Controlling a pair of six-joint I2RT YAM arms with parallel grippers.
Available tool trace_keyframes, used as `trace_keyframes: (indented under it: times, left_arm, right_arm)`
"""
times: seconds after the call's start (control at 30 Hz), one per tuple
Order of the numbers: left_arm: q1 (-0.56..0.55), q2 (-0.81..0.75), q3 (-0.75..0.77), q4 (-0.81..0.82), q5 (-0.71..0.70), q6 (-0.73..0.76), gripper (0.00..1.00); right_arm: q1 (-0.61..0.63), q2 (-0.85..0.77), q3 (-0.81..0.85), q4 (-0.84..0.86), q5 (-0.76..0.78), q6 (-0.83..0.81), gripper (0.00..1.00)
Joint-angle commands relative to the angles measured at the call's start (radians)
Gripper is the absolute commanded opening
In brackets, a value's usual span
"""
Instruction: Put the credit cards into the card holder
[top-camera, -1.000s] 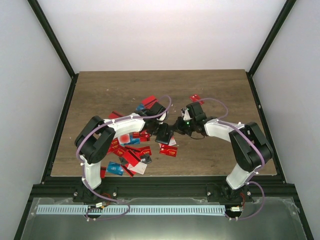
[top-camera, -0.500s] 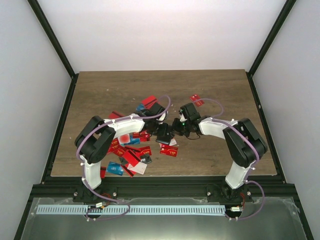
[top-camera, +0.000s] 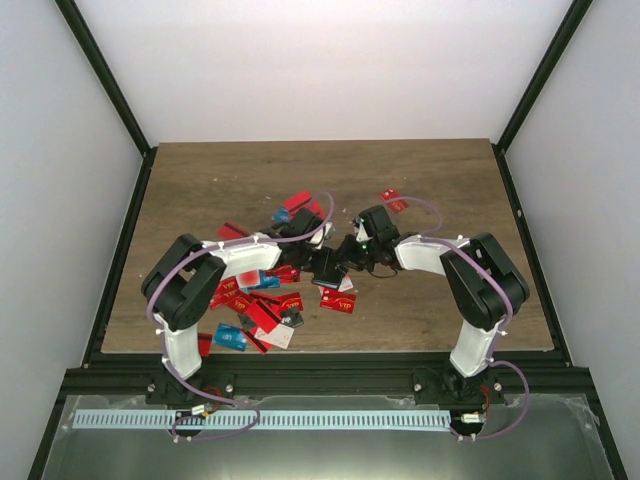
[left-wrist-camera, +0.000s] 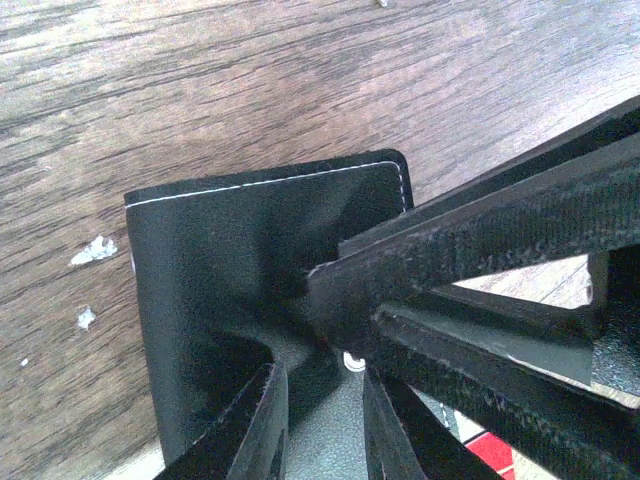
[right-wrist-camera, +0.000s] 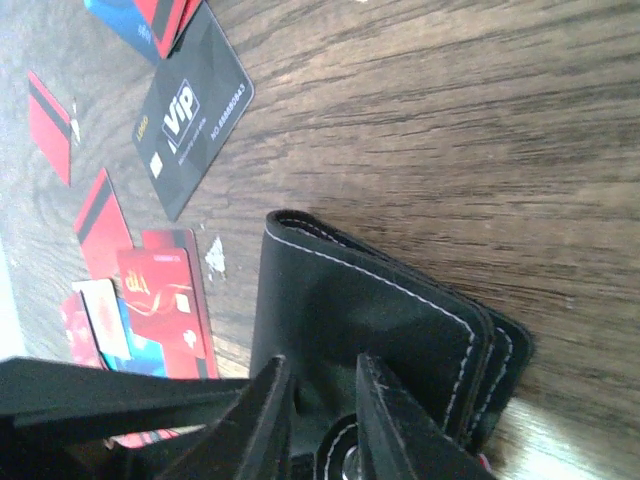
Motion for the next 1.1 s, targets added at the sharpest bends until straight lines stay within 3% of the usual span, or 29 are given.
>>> trace_keyframes:
  times: [0.0,0.13,0.33,0.43,0.73,1.07]
  left_arm:
    - [0.003,-0.034,-0.032,0.005,0.065,0.012,0.25]
    - [0.021,-0.060,-0.039,-0.001,0.061,0.018,0.27]
    - [0.053,-0.096,-0.061,0.030,0.091,0.004,0.28]
    - [0.074,-0.103,-0.069,0.072,0.179,-0.023,0.30]
    - [0.070,-0.027,-0.021,0.082,0.241,-0.071,0.31]
    - [0.065,0.012,-0.027,0.178,0.218,-0.152,0.30]
  right_arm:
    - [0.018,0.031,-0.020,0.028,-0.013,0.006,0.26]
    - [0.017,0.013,-0.042,0.045,-0.006,0.010,0.38]
    - [0.002,0.007,-0.078,0.088,-0.035,0.010,0.40]
    - [-0.006,0.016,-0.094,0.119,-0.052,0.016,0.40]
    - [-0.021,0.021,-0.128,0.172,-0.078,0.035,0.33]
    - [-0.042,0.024,-0.169,0.222,-0.110,0.036,0.19]
